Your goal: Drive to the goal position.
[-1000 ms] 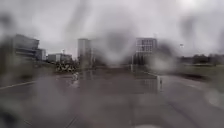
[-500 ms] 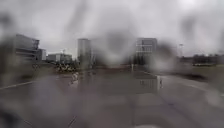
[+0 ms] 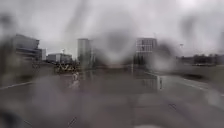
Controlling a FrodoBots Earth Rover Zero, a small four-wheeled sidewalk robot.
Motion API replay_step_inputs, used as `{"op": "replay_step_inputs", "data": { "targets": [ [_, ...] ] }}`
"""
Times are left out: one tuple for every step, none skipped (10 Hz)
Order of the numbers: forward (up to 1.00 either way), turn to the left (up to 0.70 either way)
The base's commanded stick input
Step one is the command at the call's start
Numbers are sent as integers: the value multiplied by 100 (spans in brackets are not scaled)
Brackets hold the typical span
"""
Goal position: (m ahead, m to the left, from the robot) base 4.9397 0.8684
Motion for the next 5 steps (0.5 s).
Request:
{"op": "replay_step_inputs", "data": {
  "targets": [
    [7, 0],
    [7, 0],
    [7, 0],
    [7, 0],
    [7, 0]
  ]
}}
